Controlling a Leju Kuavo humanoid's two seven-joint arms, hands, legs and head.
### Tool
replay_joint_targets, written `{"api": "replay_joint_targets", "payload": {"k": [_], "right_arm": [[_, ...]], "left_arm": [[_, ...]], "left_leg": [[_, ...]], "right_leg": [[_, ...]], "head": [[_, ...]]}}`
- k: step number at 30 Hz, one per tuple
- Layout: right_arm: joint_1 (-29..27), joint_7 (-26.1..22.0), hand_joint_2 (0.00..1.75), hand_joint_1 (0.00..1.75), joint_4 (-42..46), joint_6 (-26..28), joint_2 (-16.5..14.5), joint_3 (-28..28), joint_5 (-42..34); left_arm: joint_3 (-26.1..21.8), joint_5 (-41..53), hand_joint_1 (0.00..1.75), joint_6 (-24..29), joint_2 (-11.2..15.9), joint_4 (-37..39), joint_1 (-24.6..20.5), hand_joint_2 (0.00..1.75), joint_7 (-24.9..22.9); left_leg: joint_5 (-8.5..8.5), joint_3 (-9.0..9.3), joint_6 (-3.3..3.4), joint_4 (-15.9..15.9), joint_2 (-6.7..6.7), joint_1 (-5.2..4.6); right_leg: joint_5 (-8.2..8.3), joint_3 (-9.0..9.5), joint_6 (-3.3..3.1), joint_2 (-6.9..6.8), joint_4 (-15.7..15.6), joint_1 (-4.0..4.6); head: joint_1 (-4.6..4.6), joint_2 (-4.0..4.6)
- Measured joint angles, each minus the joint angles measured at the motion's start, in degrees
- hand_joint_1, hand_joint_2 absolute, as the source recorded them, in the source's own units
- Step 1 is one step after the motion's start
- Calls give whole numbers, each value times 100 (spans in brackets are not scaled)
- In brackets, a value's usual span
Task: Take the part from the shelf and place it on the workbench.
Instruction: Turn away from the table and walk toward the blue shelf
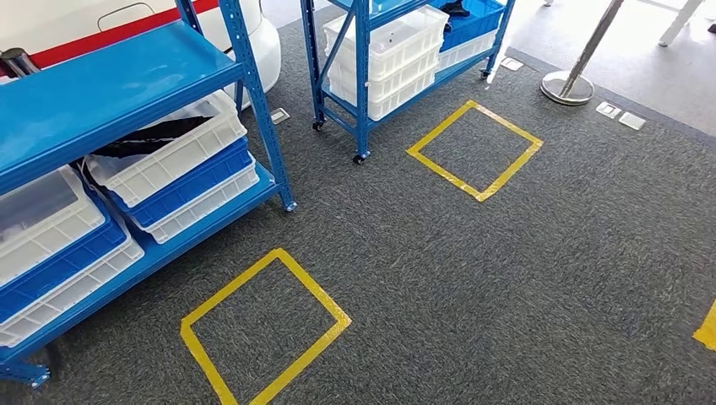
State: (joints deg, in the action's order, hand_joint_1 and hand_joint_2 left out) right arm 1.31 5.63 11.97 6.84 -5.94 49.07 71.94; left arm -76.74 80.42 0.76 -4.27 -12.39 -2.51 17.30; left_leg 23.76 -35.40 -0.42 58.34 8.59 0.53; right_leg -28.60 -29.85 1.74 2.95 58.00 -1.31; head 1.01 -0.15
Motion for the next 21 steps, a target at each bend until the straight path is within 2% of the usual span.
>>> {"api": "replay_joint_targets", "payload": {"k": [1, 2, 4, 5, 6, 7, 8, 9, 11, 12, 13, 15, 16, 17, 18, 19, 20, 21], "right_arm": [[1, -1, 175, 0, 1, -2, -1, 1, 2], [-4, -2, 175, 0, 1, -4, -2, 1, 5], [-30, -4, 175, 0, 1, -8, -4, 2, 14], [-45, -3, 175, 0, 1, -9, -5, 2, 19], [-57, -2, 175, 0, 1, -10, -6, 3, 22], [-61, -2, 175, 0, 1, -10, -5, 3, 23], [-59, -1, 175, 0, 1, -10, -6, 4, 24], [-56, -2, 175, 0, 1, -10, -9, 4, 25], [-55, -2, 87, 0, 1, -10, -18, 4, 26], [-53, -2, 44, 0, 1, -10, -21, 4, 26], [-47, -2, 0, 0, 1, -9, -21, 4, 26], [-20, -4, 0, 0, 2, 17, -22, 4, 26], [-8, -9, 0, 0, 2, 40, -21, 4, 26], [-2, -15, 0, 0, 2, 63, -22, 4, 25], [-5, -22, 0, 0, 2, 80, -25, 4, 25], [-13, -27, 0, 0, 1, 87, -26, 5, 23], [-23, -29, 0, 0, 1, 90, -30, 7, 22], [-33, -29, 0, 0, 1, 90, -32, 8, 22]], "left_arm": [[-2, -2, 0, 3, -1, 1, 14, 0, 6], [-4, -4, 0, 5, -2, 2, 20, 0, 14], [-4, -8, 0, 8, -7, 3, 4, 0, 32], [-4, -9, 0, 9, -8, 2, -5, 0, 39], [-4, -10, 0, 13, -9, 2, -10, 0, 42], [-5, -11, 0, 19, -9, 2, -7, 0, 42], [-5, -13, 0, 26, -10, 2, 0, 0, 41], [-6, -15, 0, 33, -9, 2, 6, 0, 40], [-5, -16, 0, 42, -8, 1, 0, 0, 40], [-5, -16, 0, 44, -8, 1, -9, 0, 40], [-5, -16, 0, 45, -9, 1, -14, 0, 40], [-7, -16, 0, 51, -9, 1, -7, 0, 37], [-8, -16, 0, 57, -14, 1, -2, 0, 36], [-9, -16, 0, 63, -18, 1, -1, 0, 35], [-9, -16, 0, 69, -21, 1, -7, 0, 37], [-9, -16, 0, 72, -26, 1, -16, 0, 43], [-9, -16, 0, 74, -25, 0, -25, 0, 49], [-9, -16, 0, 75, -25, 0, -32, 0, 56]], "left_leg": [[27, -27, -28, 40, -72, 3], [125, -92, -50, 177, -223, 0], [528, -372, -77, 816, -623, -8], [733, -549, -91, 1219, -738, -1], [860, -682, -101, 1535, -793, 7], [872, -718, -106, 1656, -818, 13], [776, -636, -105, 1544, -844, 16], [604, -435, -96, 1212, -905, 17], [329, 19, -53, 426, -1159, -8], [268, 155, -24, 181, -1244, -26], [265, 201, 5, 86, -1278, -47], [245, 189, 72, 64, -1155, -64], [225, 192, 109, 40, -1106, -54], [201, 193, 149, 17, -1062, -37], [177, 192, 184, -5, -1020, -14], [163, 176, 207, -10, -978, -3], [154, 158, 221, -10, -931, 1], [149, 145, 227, -9, -880, 2]], "right_leg": [[22, 10, -48, -72, -8, -8], [43, 18, -92, -152, -16, -19], [56, 5, -153, -326, -21, -1], [53, 1, -166, -421, -20, 17], [48, -3, -171, -518, -19, 33], [44, -3, -175, -607, -18, 42], [38, 2, -176, -686, -18, 45], [29, 15, -173, -760, -18, 47], [-4, 41, -139, -893, -17, 75], [-23, 56, -111, -947, -17, 96], [-37, 60, -83, -994, -21, 114], [-46, 103, -24, -1071, -36, 123], [-70, 98, 2, -1015, -8, 114], [-139, 58, 17, -881, 105, 106], [-262, -61, 13, -700, 344, 96], [-424, -246, -2, -505, 703, 80], [-585, -457, -16, -388, 1117, 73], [-695, -645, -11, -340, 1468, 67]], "head": [[3, 0], [21, 0], [55, 0], [67, 0], [65, 0], [67, 0], [67, 0], [68, 0], [66, 0], [62, 0], [55, 0], [51, 0], [47, 0], [47, 0], [38, 0], [30, 0], [25, 0], [20, 0]]}}
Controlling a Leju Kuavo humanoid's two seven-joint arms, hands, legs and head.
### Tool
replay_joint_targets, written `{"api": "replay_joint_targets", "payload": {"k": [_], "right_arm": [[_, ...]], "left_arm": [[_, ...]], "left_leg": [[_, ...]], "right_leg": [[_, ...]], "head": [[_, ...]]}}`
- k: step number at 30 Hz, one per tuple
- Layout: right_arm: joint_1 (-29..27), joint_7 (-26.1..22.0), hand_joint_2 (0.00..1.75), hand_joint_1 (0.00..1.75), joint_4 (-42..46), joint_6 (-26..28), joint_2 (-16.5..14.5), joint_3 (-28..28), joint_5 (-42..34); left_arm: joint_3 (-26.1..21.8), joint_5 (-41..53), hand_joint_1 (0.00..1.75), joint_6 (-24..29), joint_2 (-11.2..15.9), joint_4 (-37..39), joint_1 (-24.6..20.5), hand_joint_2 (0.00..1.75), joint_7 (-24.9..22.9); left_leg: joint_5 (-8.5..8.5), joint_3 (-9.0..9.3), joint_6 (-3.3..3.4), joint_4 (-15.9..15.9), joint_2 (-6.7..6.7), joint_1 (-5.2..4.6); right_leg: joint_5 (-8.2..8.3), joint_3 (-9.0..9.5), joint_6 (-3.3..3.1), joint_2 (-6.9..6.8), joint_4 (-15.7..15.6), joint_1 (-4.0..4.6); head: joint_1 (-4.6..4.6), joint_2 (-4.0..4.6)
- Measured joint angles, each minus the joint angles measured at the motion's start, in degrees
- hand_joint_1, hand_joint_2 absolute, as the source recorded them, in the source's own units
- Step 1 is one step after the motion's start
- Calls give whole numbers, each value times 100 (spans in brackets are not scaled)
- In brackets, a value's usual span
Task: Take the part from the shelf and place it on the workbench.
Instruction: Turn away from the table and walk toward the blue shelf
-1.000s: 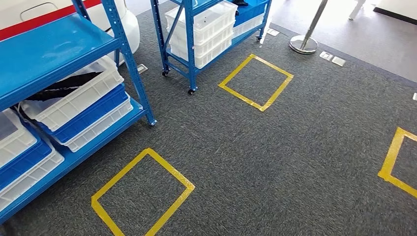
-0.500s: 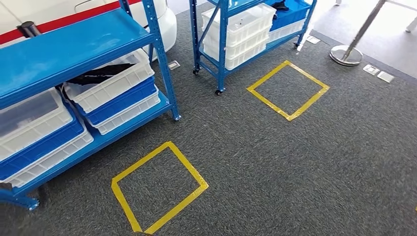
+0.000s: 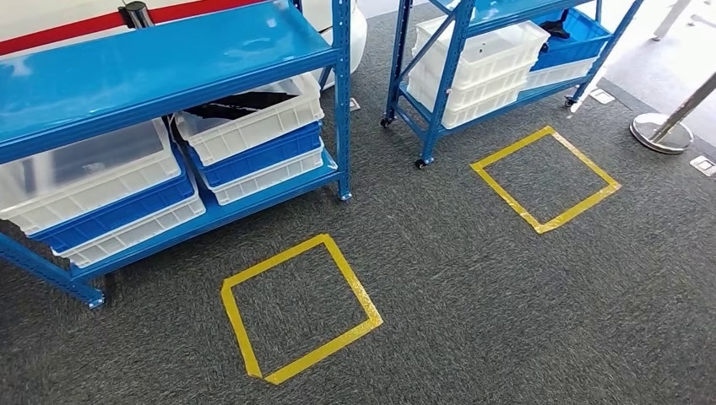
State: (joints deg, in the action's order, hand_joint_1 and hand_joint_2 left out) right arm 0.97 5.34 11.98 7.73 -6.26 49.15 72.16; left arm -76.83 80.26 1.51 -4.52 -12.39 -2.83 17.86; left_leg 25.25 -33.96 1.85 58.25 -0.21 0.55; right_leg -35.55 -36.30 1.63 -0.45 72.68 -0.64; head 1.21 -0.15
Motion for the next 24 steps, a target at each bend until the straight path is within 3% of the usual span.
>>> {"api": "replay_joint_targets", "payload": {"k": [1, 2, 4, 5, 7, 9, 11, 15, 18, 22, 24], "right_arm": [[-10, -1, 0, 0, 0, -1, -1, 1, -1], [-17, -2, 0, 0, 0, -1, 0, 2, -2], [-24, -4, 0, 0, 0, -3, 7, 3, -4], [-21, -5, 0, 0, -1, -9, 5, 3, -5], [-10, -12, 0, 0, -2, -35, -7, 2, -4], [-4, -21, 0, 0, -2, -74, -20, 1, 2], [-6, -36, 0, 0, -2, -103, -25, 2, 13], [-5, -60, 0, 0, -2, -122, -31, 1, 26], [-2, -60, 0, 0, -2, -123, -32, 1, 29], [2, -63, 0, 0, -2, -138, -32, 1, 37], [3, -64, 0, 0, -2, -151, -32, 1, 42]], "left_arm": [[0, 0, 0, 0, -1, 0, -2, 0, 7], [0, 0, 0, -1, -2, 0, -1, 0, 12], [0, 0, 0, -4, -9, 0, -1, 0, 20], [0, 0, 0, -5, -11, -1, -2, 0, 25], [1, 2, 0, -5, -10, -2, -3, 0, 36], [2, 8, 0, -5, -2, -2, 3, 0, 37], [2, 19, 0, -15, 2, -1, 11, 0, 21], [4, 50, 0, -31, 2, 0, 13, 0, -15], [5, 59, 0, -33, 2, 0, 14, 0, -19], [7, 67, 0, -43, 2, 0, 13, 0, -28], [7, 69, 0, -67, 1, 0, 13, 0, -49]], "left_leg": [[-4, -6, 1, 1, 48, 1], [-8, -5, -3, 2, 92, 4], [-17, 4, -33, 5, 163, 9], [-17, 2, -64, 15, 189, -4], [-3, -13, -115, 32, 217, -35], [16, -20, -43, 36, 222, -47], [-1, -20, 57, 25, 218, -41], [-67, -17, 47, -7, 213, -29], [-78, -13, -24, -27, 213, -22], [-73, -13, -232, -43, 211, 0], [-70, -15, -245, -43, 211, -4]], "right_leg": [[-24, -108, 31, 15, 178, -5], [54, -102, 84, 19, 116, -13], [406, 206, 209, 29, -609, -44], [566, 372, 234, 40, -1007, -51], [731, 532, 177, 59, -1439, -66], [757, 523, 96, 56, -1469, -63], [774, 540, 63, 56, -1470, -42], [793, 543, 31, 58, -1463, -12], [789, 539, 25, 57, -1459, -3], [781, 527, 15, 57, -1456, 4], [779, 513, 12, 57, -1457, 1]], "head": [[-1, 0], [-3, 0], [-9, 0], [-12, 0], [-9, 0], [2, 0], [2, 0], [2, 0], [2, 0], [-1, 0], [-3, 0]]}}
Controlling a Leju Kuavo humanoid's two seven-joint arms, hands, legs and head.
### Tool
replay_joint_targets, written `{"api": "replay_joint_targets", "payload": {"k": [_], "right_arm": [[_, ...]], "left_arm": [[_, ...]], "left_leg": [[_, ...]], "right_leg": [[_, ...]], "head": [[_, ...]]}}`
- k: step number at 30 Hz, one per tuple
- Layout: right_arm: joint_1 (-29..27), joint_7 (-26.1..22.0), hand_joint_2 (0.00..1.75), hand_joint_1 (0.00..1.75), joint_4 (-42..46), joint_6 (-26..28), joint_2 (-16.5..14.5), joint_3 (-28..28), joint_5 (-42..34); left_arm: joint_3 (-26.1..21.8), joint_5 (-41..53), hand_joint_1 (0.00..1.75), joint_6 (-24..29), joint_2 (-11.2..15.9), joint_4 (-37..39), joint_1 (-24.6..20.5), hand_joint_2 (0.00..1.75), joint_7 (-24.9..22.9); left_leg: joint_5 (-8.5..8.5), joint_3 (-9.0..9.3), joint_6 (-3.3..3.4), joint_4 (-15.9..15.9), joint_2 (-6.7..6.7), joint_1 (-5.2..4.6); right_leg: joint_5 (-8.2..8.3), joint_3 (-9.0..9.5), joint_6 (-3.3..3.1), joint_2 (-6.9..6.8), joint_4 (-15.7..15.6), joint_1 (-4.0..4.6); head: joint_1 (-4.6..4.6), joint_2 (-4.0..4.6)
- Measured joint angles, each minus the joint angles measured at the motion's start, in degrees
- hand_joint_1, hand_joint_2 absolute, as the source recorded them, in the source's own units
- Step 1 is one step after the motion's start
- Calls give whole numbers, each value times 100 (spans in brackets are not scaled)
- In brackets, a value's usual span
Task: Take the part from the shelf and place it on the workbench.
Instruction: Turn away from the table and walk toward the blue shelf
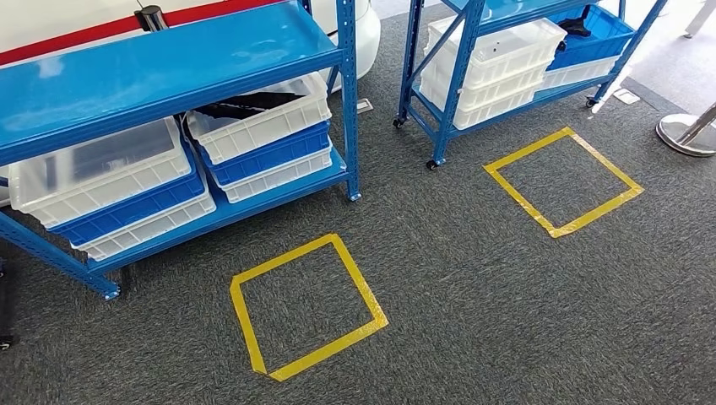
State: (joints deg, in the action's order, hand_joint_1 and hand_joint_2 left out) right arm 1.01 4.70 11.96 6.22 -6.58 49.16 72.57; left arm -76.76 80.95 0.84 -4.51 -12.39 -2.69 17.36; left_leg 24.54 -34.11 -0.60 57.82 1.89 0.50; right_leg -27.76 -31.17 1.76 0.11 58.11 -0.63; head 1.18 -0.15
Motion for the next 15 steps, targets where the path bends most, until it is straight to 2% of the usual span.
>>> {"api": "replay_joint_targets", "payload": {"k": [12, 14, 15], "right_arm": [[2, 10, 0, 0, 0, -9, -4, 0, 60], [2, 14, 0, 0, -1, 0, -24, 0, 61], [4, 16, 0, 0, -1, 4, -33, 1, 62]], "left_arm": [[0, -2, 0, -49, 5, -2, -1, 0, -78], [0, -3, 0, 19, 22, -4, -1, 0, -62], [0, -4, 0, 50, 31, -4, -1, 0, -52]], "left_leg": [[11, -13, 12, 18, 1, -54], [16, -16, 81, 12, -1, -76], [-13, 18, 139, -56, -4, -57]], "right_leg": [[11, 6, 18, 0, -34, -67], [34, 39, 59, -2, -78, -96], [44, 54, 78, -3, -98, -97]], "head": [[-1, 0], [7, 0], [12, 0]]}}
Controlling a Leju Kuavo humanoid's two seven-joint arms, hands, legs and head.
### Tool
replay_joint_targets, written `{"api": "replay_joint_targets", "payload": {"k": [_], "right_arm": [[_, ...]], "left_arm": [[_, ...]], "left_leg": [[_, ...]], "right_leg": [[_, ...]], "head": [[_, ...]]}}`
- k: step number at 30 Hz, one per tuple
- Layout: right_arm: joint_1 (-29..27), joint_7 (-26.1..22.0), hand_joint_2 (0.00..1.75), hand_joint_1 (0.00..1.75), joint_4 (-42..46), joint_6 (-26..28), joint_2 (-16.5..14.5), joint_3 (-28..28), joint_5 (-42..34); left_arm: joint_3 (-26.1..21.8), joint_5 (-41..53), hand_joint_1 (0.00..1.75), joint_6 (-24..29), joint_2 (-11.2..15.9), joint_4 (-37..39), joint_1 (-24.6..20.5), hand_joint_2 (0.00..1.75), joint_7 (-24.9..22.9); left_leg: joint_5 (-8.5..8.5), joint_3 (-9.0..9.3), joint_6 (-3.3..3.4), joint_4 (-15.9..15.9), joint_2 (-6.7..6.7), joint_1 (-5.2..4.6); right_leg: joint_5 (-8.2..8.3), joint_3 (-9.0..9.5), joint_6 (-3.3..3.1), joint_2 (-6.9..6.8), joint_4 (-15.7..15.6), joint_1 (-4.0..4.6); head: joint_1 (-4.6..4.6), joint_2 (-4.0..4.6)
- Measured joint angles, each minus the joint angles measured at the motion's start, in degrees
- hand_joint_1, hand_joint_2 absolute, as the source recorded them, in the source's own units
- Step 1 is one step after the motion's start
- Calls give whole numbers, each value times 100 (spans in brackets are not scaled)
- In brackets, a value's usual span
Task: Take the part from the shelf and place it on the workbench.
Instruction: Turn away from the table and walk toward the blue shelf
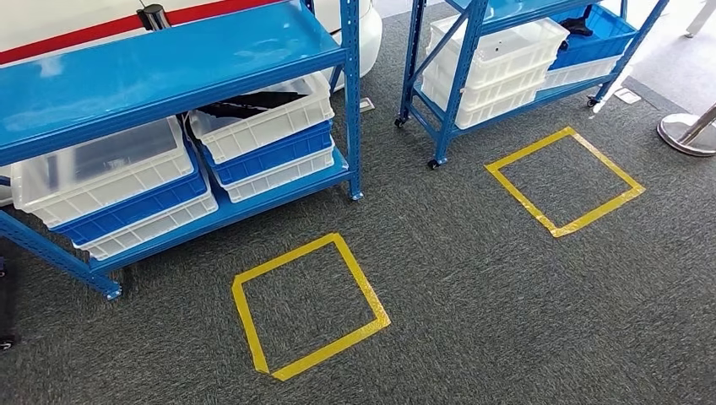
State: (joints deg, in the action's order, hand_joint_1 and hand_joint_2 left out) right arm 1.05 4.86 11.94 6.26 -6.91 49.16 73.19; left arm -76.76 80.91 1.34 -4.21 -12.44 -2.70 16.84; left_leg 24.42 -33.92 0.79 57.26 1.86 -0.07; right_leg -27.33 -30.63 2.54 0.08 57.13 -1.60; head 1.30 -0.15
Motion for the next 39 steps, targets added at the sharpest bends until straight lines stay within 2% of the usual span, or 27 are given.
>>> {"api": "replay_joint_targets", "payload": {"k": [2, 3, 5, 6, 7, 8, 10, 11, 12, 14, 16, 18, 20, 21, 22, 23, 24, 26, 27, 28, 30, 32, 34, 36, 37, 38, 39], "right_arm": [[4, 4, 0, 0, 1, 4, -5, 0, 1], [5, 5, 0, 0, 1, 4, -2, 1, 1], [4, 5, 0, 0, 1, 2, 1, 2, 1], [2, 5, 0, 0, 1, 2, 3, 4, 1], [-2, 6, 0, 0, 1, 1, 8, 7, 1], [-5, 4, 0, 0, 1, 3, 15, 11, 1], [2, -37, 0, 0, 1, 22, 25, 23, 1], [13, -69, 0, 0, 0, 34, 18, 27, 1], [24, -100, 0, 0, -1, 48, 10, 31, 1], [39, -106, 0, 0, -1, 55, 7, 35, 2], [39, -55, 0, 0, -1, 49, 19, 39, 9], [22, -16, 0, 0, -1, 44, 19, 42, 19], [-1, -10, 0, 0, -1, 44, 17, 43, 25], [-11, -9, 0, 0, -1, 44, 17, 43, 29], [-18, -10, 0, 0, -1, 44, 16, 43, 32], [-22, -22, 0, 0, -1, 47, 16, 44, 34], [-23, -46, 0, 0, -1, 55, 16, 44, 36], [-12, -106, 0, 0, -2, 75, 6, 45, 36], [-4, -127, 0, 0, -2, 85, 1, 45, 36], [5, -138, 0, 0, -3, 92, -4, 46, 36], [25, -148, 0, 0, -3, 100, -1, 47, 36], [38, -154, 0, 0, -3, 106, 12, 49, 36], [42, -160, 0, 0, -3, 113, 18, 54, 36], [41, -163, 0, 0, -3, 116, 17, 62, 31], [36, -163, 0, 0, -3, 116, 19, 68, 27], [32, -163, 0, 0, -3, 118, 22, 76, 23], [29, -163, 0, 0, -3, 119, 27, 84, 20]], "left_arm": [[0, -2, 0, 39, 3, -1, -2, 0, 16], [1, -2, 0, 62, 1, 0, -5, 0, 22], [2, 2, 0, 101, -2, 0, -10, 0, 21], [3, 3, 0, 119, -3, 0, -12, 0, 16], [3, 4, 0, 130, -4, 0, -11, 0, 8], [3, 4, 0, 136, -4, 0, -10, 0, 5], [2, 2, 0, 140, -2, -1, -11, 0, 56], [3, -1, 0, 139, 8, -3, -16, 0, 95], [3, -3, 0, 138, 16, -4, -22, 0, 132], [5, -4, 0, 138, 24, -3, -33, 0, 125], [6, 0, 0, 139, 10, 2, -27, 0, 58], [7, 3, 0, 143, 5, 4, -20, 0, 8], [7, 4, 0, 145, 5, 5, -19, 0, -4], [7, 4, 0, 146, 5, 5, -16, 0, -5], [7, 4, 0, 145, 5, 6, -11, 0, -1], [7, 3, 0, 144, 5, 6, -7, 0, 20], [7, -1, 0, 143, 5, 5, -6, 0, 53], [7, -14, 0, 141, 9, 4, -20, 0, 129], [7, -22, 0, 141, 11, 4, -33, 0, 152], [7, -30, 0, 141, 13, 4, -45, 0, 163], [7, -39, 0, 142, 14, 4, -57, 0, 174], [7, -43, 0, 142, 3, 4, -56, 0, 185], [7, -43, 0, 143, -8, 4, -60, 0, 194], [7, -45, 0, 145, -8, 4, -67, 0, 197], [7, -46, 0, 146, -8, 4, -69, 0, 198], [7, -47, 0, 146, -9, 4, -70, 0, 199], [7, -48, 0, 146, -13, 4, -70, 0, 199]], "left_leg": [[-90, 124, 93, -215, -14, 51], [-133, 176, 115, -302, -21, 87], [-153, 190, 116, -338, -28, 108], [-151, 182, 99, -336, -28, 121], [-147, 177, 73, -331, -24, 139], [-141, 172, 33, -320, -18, 167], [-101, 147, -90, -236, -3, 226], [-55, 122, -165, -168, 4, 242], [-8, 105, -229, -113, 9, 242], [56, 107, -304, -78, 16, 242], [94, 122, -320, -45, -8, 281], [341, -32, -316, 339, -83, 291], [759, -415, -299, 1142, -144, 260], [896, -608, -281, 1513, -152, 245], [928, -730, -250, 1724, -154, 229], [832, -736, -202, 1694, -155, 208], [647, -645, -140, 1465, -156, 178], [231, -294, 11, 692, -169, 92], [123, -165, 56, 413, -183, 54], [86, -95, 77, 261, -193, 19], [112, -74, 63, 214, -191, -19], [96, -20, 77, 133, -171, -5], [83, 32, 106, 66, -164, 26], [101, 41, 136, 60, -156, 19], [114, 48, 142, 61, -146, 16], [127, 59, 144, 63, -134, 15], [142, 77, 135, 64, -119, 17]], "right_leg": [[-83, -57, -5, 0, 148, 36], [-200, -171, -23, 1, 389, 45], [-505, -534, -36, 3, 1100, 24], [-600, -690, -11, 2, 1387, 1], [-611, -756, 42, 2, 1494, -27], [-527, -701, 121, 1, 1367, -58], [-230, -329, 305, -4, 636, -133], [-116, -165, 332, 6, 305, -154], [-54, -64, 299, 12, 109, -159], [-48, -52, 113, 25, 80, -128], [-44, -22, -22, 10, 99, -111], [-30, 15, -80, -6, 98, -91], [-39, 21, -110, -25, 101, -46], [-51, 26, -127, -33, 102, -18], [-65, 37, -147, -38, 102, 10], [-81, 59, -167, -39, 102, 36], [-101, 90, -185, -39, 102, 60], [-153, 144, -194, -34, 103, 100], [-179, 152, -179, -32, 104, 115], [-203, 148, -156, -33, 105, 123], [-233, 149, -98, -46, 82, 112], [-302, 138, -57, -52, 166, 102], [-519, -101, -77, -38, 644, 107], [-763, -547, -100, -27, 1368, 101], [-794, -720, -78, -26, 1596, 94], [-739, -800, -32, -26, 1636, 88], [-592, -763, 33, -26, 1447, 79]], "head": [[3, 0], [-2, 0], [-6, 0], [-8, 0], [-6, 0], [-6, 0], [-13, 0], [-27, 0], [-27, 0], [-19, 0], [3, 0], [15, 0], [21, 0], [21, 0], [20, 0], [20, 0], [20, 0], [18, 0], [16, 0], [13, 0], [15, 0], [13, 0], [-2, 0], [-9, 0], [-8, 0], [-10, 0], [-11, 0]]}}
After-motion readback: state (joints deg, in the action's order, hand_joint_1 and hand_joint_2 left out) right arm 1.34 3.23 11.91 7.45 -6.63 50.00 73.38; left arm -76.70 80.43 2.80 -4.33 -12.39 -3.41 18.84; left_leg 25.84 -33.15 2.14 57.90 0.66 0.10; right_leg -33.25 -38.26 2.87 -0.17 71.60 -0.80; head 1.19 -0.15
